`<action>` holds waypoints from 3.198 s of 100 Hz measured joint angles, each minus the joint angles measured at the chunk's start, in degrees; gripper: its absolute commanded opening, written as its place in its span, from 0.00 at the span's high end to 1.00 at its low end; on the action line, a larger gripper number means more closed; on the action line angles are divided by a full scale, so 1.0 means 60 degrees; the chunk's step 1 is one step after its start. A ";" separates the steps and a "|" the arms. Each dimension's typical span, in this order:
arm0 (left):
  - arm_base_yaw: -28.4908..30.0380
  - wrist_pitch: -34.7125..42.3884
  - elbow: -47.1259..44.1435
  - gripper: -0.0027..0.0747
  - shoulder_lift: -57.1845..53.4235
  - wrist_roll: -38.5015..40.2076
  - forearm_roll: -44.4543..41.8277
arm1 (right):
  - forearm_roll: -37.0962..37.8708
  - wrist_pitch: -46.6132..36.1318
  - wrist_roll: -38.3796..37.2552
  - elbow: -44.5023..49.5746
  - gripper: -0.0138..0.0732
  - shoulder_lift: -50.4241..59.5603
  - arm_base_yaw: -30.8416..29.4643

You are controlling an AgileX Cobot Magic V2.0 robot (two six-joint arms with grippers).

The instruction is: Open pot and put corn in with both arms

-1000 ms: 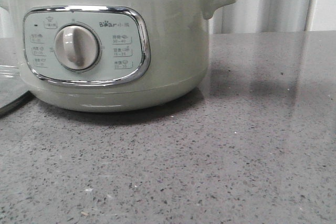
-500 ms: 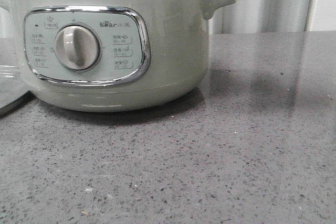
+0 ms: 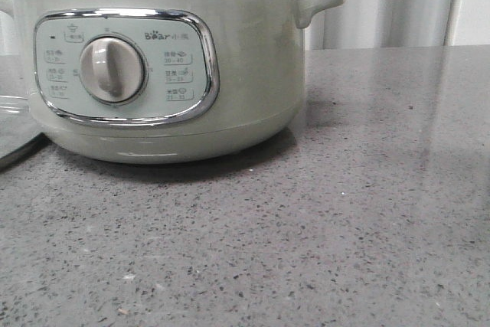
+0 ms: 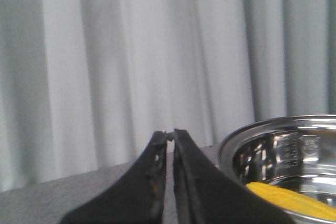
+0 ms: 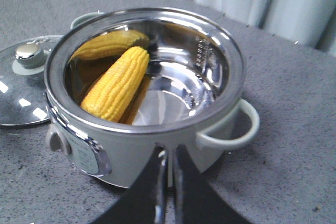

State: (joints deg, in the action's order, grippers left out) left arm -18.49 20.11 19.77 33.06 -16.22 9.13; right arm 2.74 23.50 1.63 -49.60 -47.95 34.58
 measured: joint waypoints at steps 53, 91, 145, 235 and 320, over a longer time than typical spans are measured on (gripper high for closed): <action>-0.1028 -0.2029 0.0000 0.99 -0.2991 0.0000 -0.0103 | 0.0102 -0.2557 0.0000 0.4690 0.93 0.4964 -0.1442; -0.1028 -0.2851 -0.1367 0.99 -0.5559 0.0000 -0.0103 | 0.0290 -0.3813 0.0007 0.6488 0.93 0.7399 -0.1677; -0.1028 -0.3007 -0.1526 0.99 -0.5559 0.0000 -0.0103 | 0.0334 -0.3917 0.0007 0.6733 0.93 0.7810 -0.1700; 0.2469 -0.3514 -0.3327 0.99 -0.5559 0.2845 -0.1893 | 0.0349 -0.3917 0.0022 0.6733 0.93 0.7810 -0.1700; 0.2669 -0.6509 -0.3327 0.99 -0.5559 0.2197 -0.1412 | 0.0349 -0.3917 0.0022 0.6733 0.93 0.7816 -0.1700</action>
State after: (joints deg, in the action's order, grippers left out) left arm -2.48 -18.94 -0.19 -0.29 -3.04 0.66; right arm 4.84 0.00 1.77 -9.20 -1.05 24.38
